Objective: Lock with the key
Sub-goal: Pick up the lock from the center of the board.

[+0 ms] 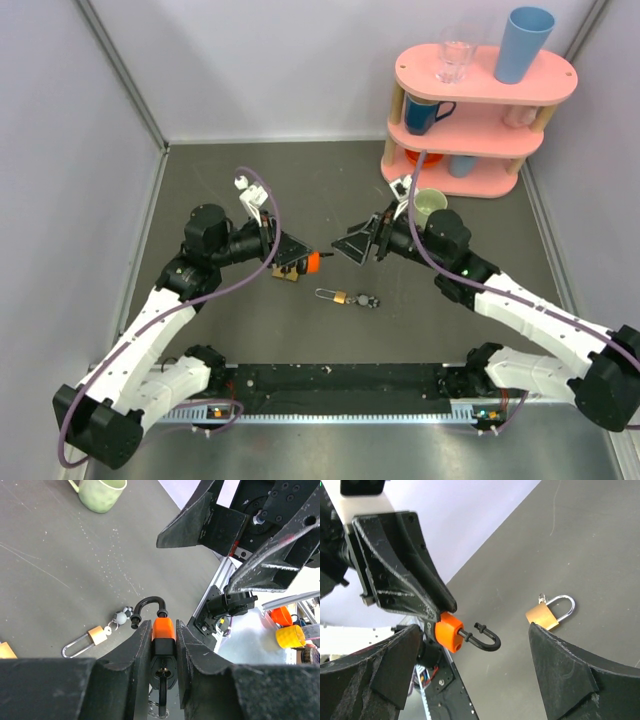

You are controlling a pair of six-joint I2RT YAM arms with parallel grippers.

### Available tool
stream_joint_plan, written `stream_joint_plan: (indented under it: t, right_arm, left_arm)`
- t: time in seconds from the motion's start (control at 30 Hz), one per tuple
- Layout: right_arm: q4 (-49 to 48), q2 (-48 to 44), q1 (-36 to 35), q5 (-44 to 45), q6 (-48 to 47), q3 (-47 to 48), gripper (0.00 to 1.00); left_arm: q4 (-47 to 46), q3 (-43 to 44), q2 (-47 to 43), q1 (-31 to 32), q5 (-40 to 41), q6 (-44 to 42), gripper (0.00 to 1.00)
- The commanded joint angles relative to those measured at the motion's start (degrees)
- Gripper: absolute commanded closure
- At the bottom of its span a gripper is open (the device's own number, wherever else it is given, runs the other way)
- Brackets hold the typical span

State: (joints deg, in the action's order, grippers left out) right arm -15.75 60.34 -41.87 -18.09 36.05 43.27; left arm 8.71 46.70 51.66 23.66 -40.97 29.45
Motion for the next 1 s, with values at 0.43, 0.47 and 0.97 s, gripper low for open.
stream_joint_plan:
  t: [0.43, 0.47, 0.97]
  right_arm:
    - [-26.67, 19.89, 1.26, -27.78, 2.42, -3.45, 0.16]
    - [-27.92, 20.87, 1.35, -28.40, 2.96, -3.45, 0.19]
    - [-27.50, 20.61, 1.35, -27.44, 3.85, -2.22, 0.98]
  left_arm:
    - [-11.61, -3.28, 5.20, -0.02, 0.54, 2.98, 1.00]
    - [-12.57, -3.37, 5.47, -0.02, 0.45, 3.33, 1.00]
    - [-15.56, -3.89, 7.49, -0.02, -1.39, 4.91, 1.00]
